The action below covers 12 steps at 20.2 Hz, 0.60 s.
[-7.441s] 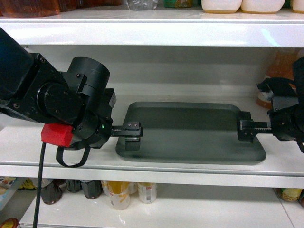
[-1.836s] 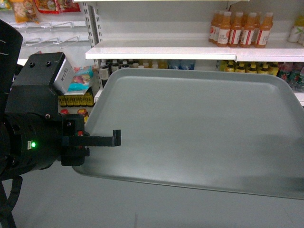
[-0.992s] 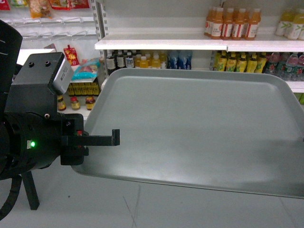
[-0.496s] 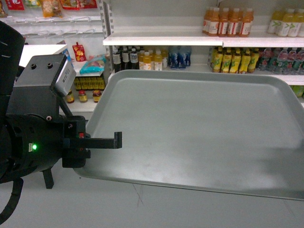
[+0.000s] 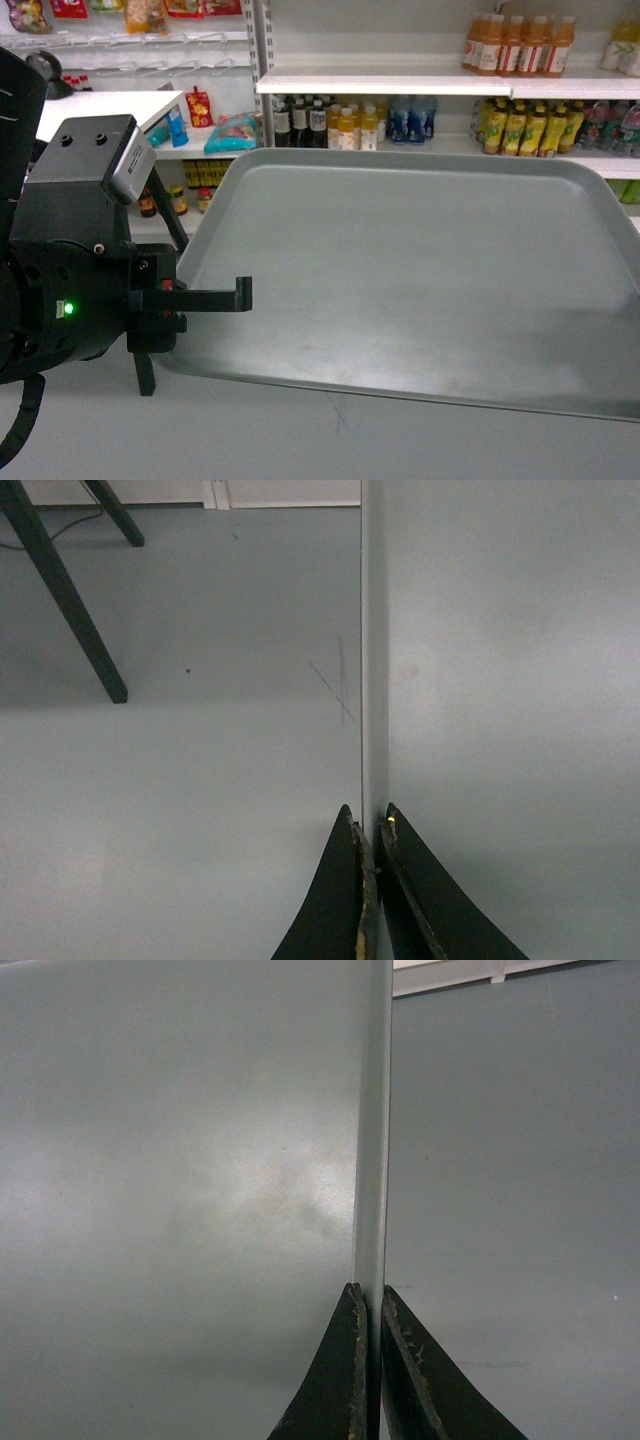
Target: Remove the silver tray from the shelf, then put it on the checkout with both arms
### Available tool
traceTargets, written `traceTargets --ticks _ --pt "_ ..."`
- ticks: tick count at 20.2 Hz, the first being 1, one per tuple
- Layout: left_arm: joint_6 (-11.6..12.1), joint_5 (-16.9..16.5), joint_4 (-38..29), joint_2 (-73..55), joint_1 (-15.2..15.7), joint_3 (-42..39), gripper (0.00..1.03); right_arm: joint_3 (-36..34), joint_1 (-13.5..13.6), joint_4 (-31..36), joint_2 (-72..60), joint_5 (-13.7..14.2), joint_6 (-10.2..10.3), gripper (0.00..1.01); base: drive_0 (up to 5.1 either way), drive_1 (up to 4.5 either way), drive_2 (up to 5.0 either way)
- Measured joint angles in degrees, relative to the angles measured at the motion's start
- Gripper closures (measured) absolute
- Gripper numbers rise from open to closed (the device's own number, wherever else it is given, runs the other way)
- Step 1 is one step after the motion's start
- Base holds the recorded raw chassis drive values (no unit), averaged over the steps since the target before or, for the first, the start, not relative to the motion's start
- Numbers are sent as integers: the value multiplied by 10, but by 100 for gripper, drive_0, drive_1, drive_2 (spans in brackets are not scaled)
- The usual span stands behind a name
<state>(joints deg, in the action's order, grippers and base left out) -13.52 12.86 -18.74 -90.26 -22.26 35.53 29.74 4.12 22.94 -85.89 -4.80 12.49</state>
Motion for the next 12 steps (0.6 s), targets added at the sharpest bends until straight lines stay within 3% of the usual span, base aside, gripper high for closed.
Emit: traceTargets --ticks 12 --pt "0 0 -2 0 0 0 100 0 0 2 1 -1 0 99 -507 234 234"
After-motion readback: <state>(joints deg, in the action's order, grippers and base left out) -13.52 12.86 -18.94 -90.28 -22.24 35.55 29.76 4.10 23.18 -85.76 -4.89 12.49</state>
